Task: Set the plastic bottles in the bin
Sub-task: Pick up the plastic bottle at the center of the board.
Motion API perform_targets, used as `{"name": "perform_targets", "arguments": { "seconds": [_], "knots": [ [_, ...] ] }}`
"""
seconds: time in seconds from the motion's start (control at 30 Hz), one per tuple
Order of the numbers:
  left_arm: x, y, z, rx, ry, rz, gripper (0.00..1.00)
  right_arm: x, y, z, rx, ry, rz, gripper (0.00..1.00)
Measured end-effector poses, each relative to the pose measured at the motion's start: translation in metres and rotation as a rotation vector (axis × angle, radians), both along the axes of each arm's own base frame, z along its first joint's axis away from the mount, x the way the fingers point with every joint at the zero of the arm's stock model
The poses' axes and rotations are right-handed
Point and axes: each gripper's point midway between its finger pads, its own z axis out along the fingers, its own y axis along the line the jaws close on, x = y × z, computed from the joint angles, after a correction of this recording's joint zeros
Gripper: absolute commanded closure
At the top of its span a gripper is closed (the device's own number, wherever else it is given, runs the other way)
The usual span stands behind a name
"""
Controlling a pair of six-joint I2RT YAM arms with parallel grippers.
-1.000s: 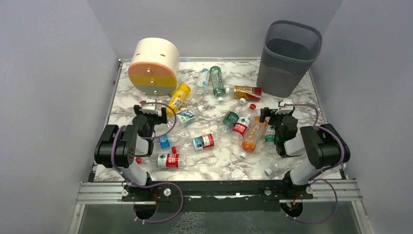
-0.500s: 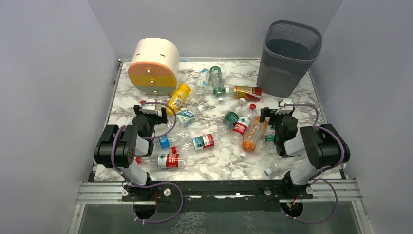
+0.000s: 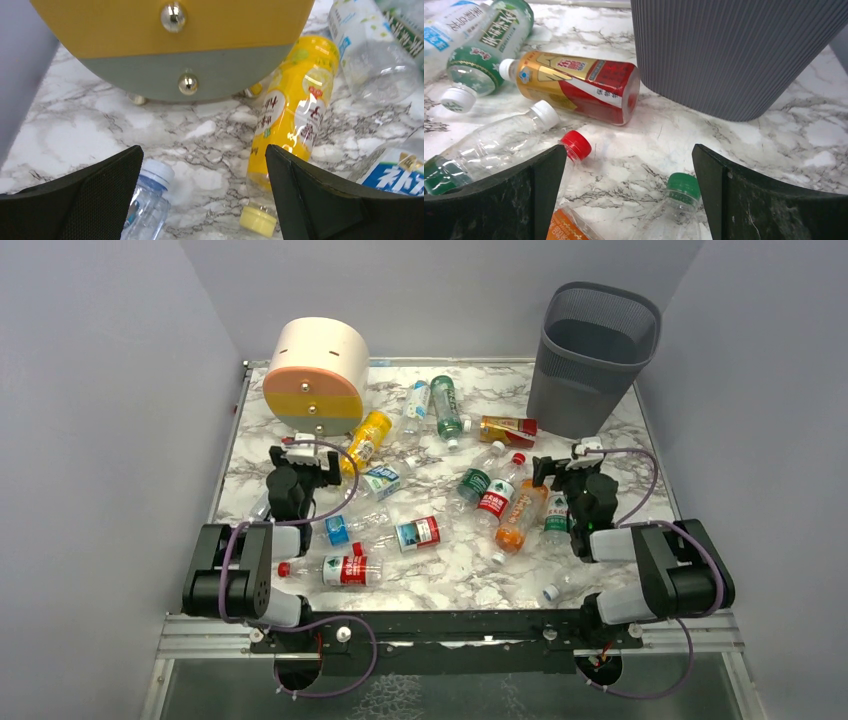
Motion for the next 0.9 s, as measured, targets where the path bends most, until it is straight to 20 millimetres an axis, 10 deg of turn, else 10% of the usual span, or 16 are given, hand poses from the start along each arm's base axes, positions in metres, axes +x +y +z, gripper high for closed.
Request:
{"name": "perform_targets", "arguments": {
  "seconds": [0.23,0.67,0.9],
  "knots": [
    [0.011,-0.006,0.066,-0.059,-0.110,-0.012,0.01,-0.008,0.007,0.036,-0.004,-0.064,0.046,0.00],
    [0.019,-0.051,0.176,-0.299,-0.170,-0.192,0.01,0.024,0.014,0.188,0.063,-0.051,0.048,0.01],
    [0.006,-0.063,0.234,-0.447,-0.184,-0.237,0.01,0.006,0.013,0.197,0.093,0.048,0.040,0.00]
  ]
}}
